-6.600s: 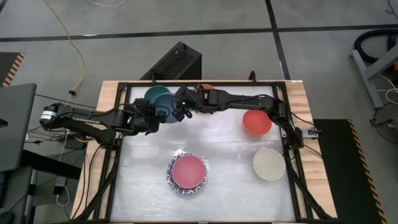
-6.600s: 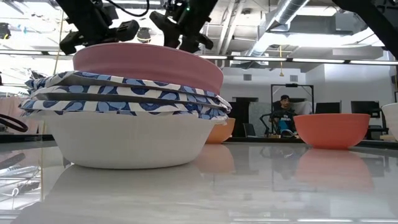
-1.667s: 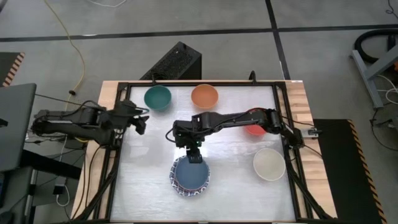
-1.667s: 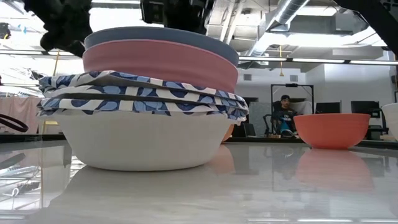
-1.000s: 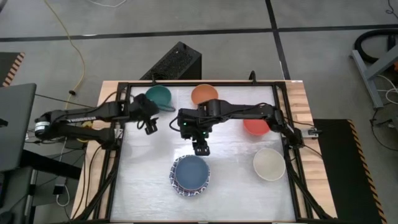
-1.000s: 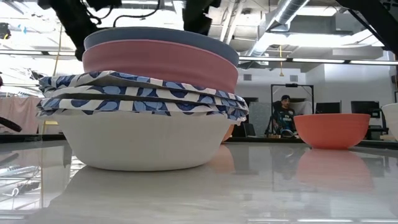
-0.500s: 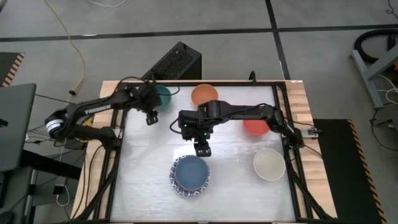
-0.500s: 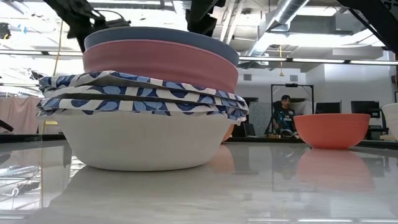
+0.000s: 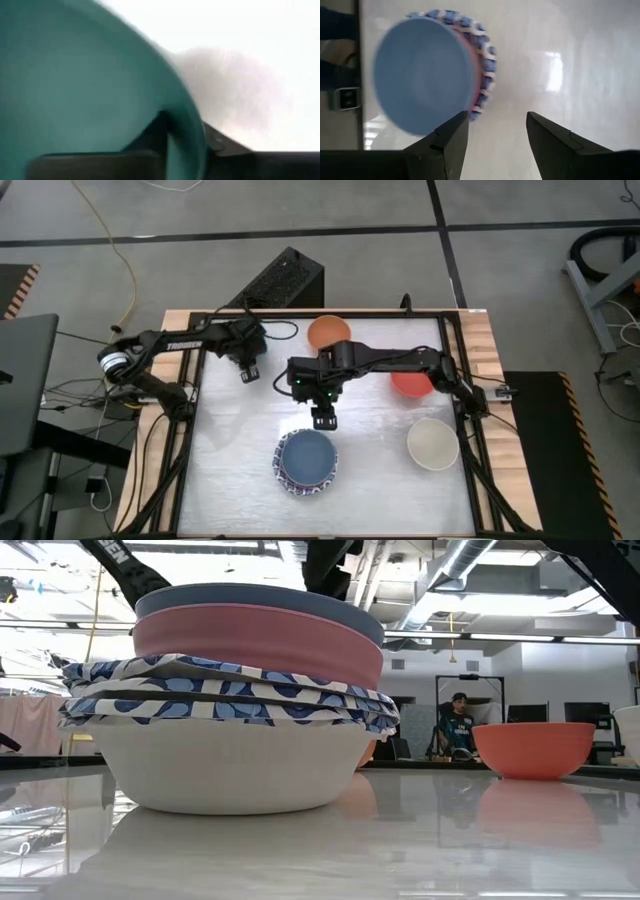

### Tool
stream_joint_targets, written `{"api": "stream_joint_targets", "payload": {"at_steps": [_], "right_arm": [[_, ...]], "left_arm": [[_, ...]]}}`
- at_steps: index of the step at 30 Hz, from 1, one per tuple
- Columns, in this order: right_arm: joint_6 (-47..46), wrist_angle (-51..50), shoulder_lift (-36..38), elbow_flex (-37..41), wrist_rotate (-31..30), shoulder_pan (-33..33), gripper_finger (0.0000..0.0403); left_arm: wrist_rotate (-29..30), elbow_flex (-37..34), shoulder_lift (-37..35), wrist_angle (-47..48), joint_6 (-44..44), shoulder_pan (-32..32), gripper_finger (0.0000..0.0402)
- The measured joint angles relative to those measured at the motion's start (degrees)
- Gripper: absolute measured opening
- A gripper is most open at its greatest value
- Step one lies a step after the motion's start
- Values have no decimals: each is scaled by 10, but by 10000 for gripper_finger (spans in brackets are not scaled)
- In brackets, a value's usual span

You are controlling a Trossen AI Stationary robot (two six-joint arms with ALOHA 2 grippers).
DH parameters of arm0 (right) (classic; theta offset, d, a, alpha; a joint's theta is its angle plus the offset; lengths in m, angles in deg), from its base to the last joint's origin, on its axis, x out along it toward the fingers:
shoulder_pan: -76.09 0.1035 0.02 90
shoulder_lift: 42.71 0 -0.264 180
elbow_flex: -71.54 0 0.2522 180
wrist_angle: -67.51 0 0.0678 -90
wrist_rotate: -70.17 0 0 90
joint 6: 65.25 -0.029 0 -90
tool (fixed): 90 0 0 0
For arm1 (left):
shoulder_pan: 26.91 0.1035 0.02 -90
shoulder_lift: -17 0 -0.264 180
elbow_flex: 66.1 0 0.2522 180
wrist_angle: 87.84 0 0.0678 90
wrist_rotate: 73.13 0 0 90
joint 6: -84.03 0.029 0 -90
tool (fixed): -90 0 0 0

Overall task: Nest bowls inside each other
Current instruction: Stack the green bowl into the blue bowl

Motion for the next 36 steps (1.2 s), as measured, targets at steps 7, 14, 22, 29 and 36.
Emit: {"api": "stream_joint_targets", "payload": {"at_steps": [7, 14, 22, 29, 36], "right_arm": [[-58, -22, 3, 0, -42, -16, 203], [-103, -30, 31, 1, -115, -56, 183], [-76, -9, 82, 0, -115, -103, 169], [-32, 28, 90, 0, -93, -129, 169], [-31, 69, 86, 0, -77, -123, 168]], "left_arm": [[-6, -1, -47, 10, -23, -1, 2], [-43, -2, -160, 66, -24, -38, 0], [-102, -2, -308, 93, 15, -137, 0], [-134, -2, -373, 88, 212, -248, 0], [24, -2, -358, 78, 358, -339, 0]]}}
